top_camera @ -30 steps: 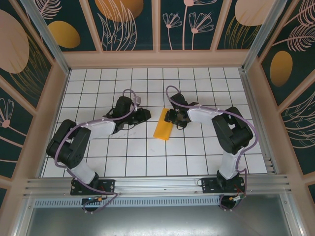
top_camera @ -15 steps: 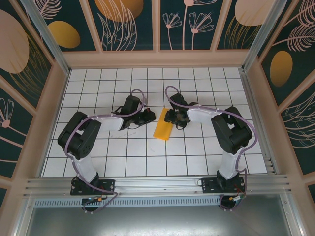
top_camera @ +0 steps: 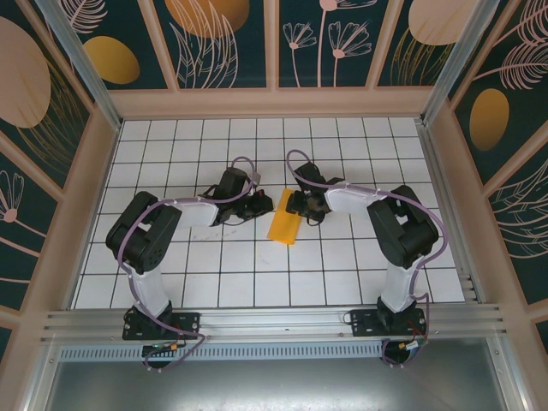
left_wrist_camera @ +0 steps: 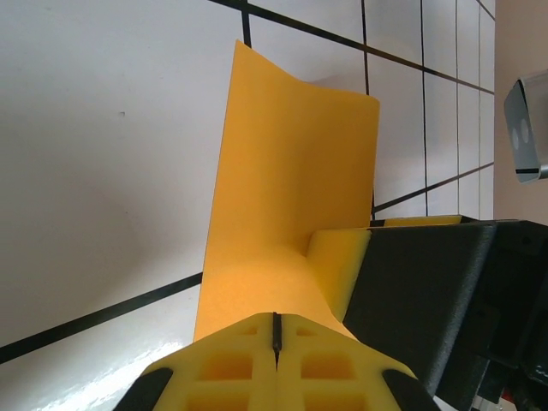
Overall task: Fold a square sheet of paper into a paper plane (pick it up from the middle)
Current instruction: Fold the square sheet of paper in half at the center of the table.
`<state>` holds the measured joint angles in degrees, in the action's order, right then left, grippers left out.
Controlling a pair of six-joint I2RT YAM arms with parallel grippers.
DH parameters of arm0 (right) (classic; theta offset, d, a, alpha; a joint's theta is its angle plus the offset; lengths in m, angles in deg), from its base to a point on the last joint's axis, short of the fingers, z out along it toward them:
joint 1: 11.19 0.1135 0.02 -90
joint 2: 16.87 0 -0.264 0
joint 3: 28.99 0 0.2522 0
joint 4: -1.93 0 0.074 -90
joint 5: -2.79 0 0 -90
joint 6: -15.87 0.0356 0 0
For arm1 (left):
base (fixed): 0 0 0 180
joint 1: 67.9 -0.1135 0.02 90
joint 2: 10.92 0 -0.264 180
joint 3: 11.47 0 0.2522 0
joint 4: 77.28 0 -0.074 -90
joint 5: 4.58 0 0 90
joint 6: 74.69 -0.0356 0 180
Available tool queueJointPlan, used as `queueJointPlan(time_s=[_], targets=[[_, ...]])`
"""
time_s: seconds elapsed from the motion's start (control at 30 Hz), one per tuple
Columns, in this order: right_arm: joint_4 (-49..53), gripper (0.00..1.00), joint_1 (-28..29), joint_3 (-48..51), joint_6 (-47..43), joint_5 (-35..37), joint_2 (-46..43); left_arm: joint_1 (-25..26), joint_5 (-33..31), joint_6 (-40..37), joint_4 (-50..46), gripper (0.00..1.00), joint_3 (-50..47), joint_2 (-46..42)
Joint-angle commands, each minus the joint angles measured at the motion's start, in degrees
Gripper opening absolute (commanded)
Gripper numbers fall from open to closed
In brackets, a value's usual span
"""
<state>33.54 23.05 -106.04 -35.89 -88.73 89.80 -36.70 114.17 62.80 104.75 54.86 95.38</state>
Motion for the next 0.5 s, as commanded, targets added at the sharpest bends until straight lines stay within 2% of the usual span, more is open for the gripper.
queueJointPlan(time_s=[0.0,0.47], targets=[[2.37,0.59,-0.01,2.38,-1.88,1.24,6.02,0.12,1.38,-0.2,-0.81,0.0,1.57,1.01],[2.46,0.6,-0.15,2.81,1.19,1.26,6.66,0.1,2.36,-0.23,-1.02,0.0,2.78,2.62]])
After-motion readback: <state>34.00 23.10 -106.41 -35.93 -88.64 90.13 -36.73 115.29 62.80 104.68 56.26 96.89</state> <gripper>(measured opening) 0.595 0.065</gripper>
